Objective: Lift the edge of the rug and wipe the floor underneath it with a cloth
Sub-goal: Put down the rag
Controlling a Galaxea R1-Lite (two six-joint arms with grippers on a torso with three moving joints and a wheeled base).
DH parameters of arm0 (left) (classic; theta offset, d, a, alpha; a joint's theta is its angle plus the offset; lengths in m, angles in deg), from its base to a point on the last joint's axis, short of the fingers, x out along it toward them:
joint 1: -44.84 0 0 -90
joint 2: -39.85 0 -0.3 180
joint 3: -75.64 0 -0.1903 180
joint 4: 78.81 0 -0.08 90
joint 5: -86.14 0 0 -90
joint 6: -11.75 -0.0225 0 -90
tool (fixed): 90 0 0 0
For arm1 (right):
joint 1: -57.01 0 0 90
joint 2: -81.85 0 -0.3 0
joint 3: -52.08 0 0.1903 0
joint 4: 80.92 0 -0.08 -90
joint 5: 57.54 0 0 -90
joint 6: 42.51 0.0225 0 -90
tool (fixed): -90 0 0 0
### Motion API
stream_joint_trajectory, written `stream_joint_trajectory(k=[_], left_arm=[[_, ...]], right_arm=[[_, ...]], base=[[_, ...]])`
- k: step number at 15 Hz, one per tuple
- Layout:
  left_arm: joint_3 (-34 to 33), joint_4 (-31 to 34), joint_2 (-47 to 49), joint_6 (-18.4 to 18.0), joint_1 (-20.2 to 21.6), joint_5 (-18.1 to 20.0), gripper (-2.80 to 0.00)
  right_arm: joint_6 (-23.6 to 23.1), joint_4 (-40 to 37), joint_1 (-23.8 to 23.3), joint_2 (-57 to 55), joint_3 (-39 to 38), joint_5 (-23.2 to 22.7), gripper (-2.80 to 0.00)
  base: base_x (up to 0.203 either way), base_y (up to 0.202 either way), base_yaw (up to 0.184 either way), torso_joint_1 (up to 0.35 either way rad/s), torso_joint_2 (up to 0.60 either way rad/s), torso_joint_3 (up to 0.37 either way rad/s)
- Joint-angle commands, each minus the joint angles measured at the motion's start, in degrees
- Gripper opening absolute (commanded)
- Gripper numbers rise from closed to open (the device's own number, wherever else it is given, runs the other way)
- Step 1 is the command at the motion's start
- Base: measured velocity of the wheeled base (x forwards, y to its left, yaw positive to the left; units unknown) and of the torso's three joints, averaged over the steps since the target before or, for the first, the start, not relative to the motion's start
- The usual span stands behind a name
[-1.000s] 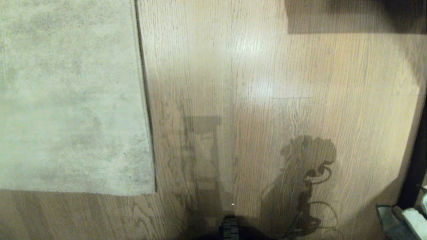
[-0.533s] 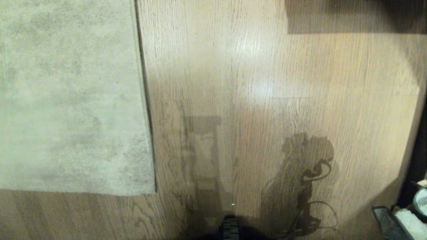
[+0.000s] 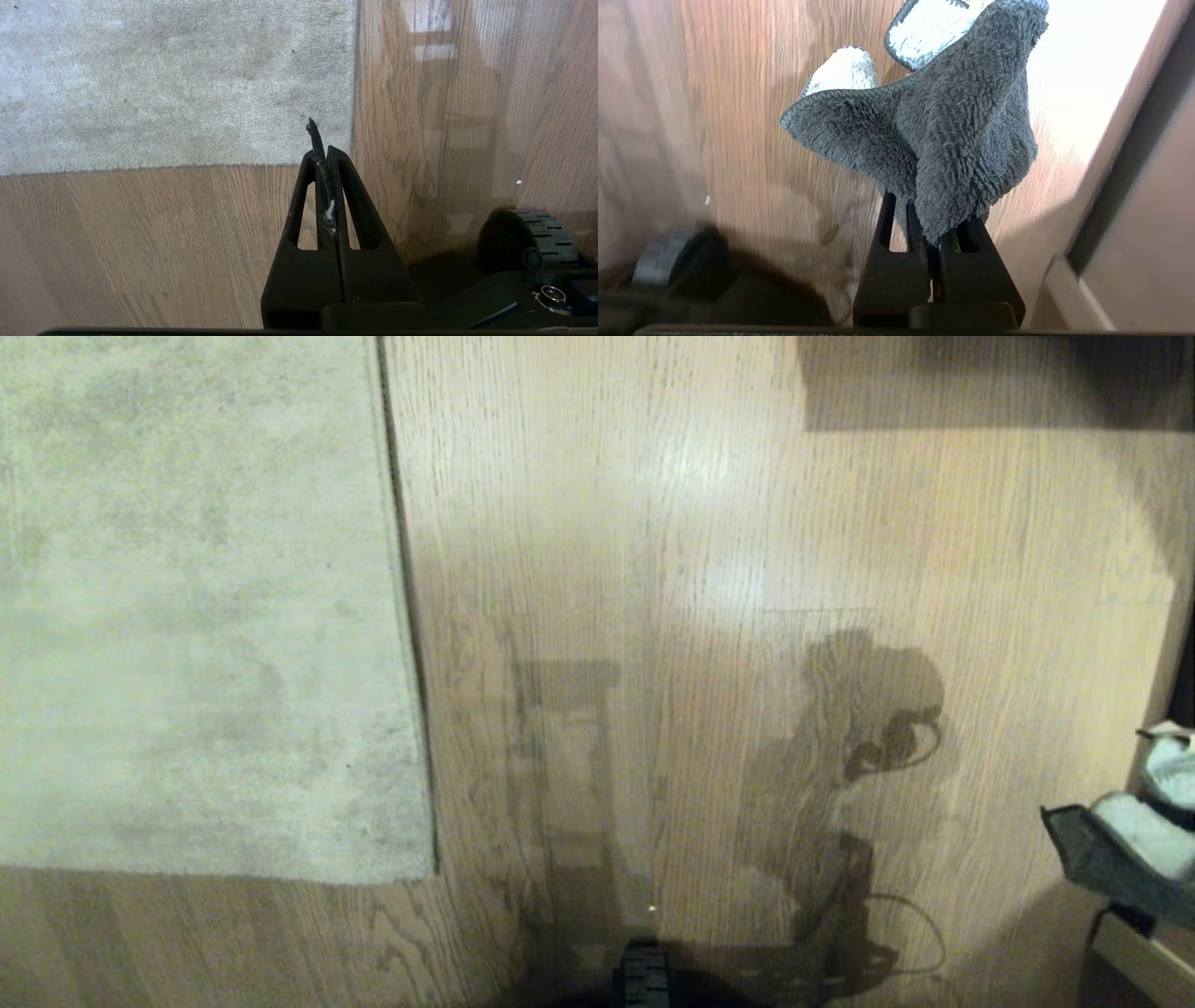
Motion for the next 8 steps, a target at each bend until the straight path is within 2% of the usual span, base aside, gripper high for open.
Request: stream_joint_trajectory(k=[1,5,8], left_arm=[[0.0,0.0,0.1,0.0,0.0,0.0,-2.80],[0.0,0.0,0.1,0.0,0.0,0.0,-2.80],[0.0,0.0,0.1,0.0,0.0,0.0,-2.80]], right_arm=[[-0.3,7.9,0.0,-13.8,1.8,0.0,-2.80],[-0.8,18.6,-0.1,-28.0,4.5,0.0,-2.80],[-0.8,30.5,-0.1,-39.4,4.9,0.0,-2.80]], base=[[0.000,0.000,0.000,0.000,0.00,0.000],[0.000,0.000,0.000,0.000,0.00,0.000],[0.000,0.000,0.000,0.000,0.00,0.000]])
